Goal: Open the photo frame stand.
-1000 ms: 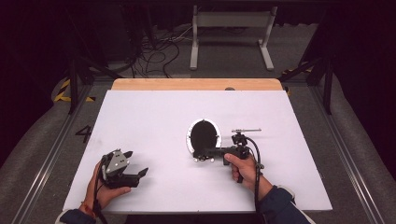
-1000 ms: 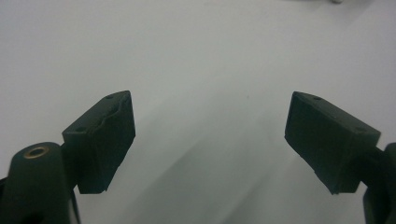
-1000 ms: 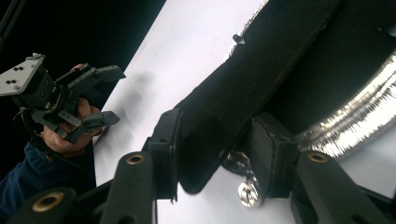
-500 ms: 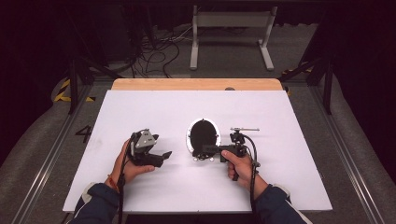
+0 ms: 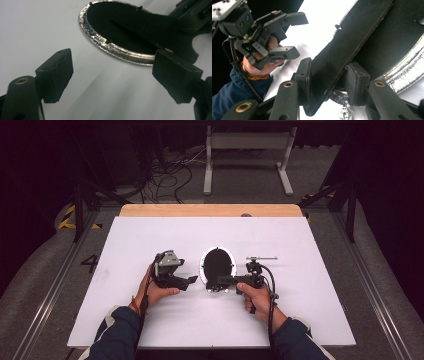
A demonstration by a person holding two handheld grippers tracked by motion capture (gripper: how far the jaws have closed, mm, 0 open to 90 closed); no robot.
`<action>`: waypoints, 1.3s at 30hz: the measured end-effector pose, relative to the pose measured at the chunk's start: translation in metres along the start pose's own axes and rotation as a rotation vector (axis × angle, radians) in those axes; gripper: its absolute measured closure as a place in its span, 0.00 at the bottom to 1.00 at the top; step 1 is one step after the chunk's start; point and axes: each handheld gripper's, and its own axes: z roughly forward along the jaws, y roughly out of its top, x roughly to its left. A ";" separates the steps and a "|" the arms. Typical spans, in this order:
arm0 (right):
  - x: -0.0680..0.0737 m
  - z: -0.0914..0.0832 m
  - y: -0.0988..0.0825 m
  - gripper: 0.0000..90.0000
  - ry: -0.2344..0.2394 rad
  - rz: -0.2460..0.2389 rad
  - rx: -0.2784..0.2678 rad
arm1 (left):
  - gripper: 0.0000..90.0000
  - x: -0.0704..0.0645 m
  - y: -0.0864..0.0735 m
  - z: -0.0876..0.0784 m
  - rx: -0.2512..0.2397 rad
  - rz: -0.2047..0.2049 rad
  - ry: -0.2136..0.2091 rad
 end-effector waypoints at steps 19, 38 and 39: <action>0.013 -0.004 0.002 0.74 0.004 -0.263 0.052 | 0.20 0.007 0.006 0.021 0.004 -0.115 -0.125; 0.019 -0.006 0.001 0.74 -0.007 -0.364 0.063 | 0.35 0.004 0.007 0.027 -0.030 -0.146 -0.208; 0.020 -0.006 0.001 0.74 -0.008 -0.372 0.066 | 0.37 0.006 0.007 0.027 -0.035 -0.131 -0.212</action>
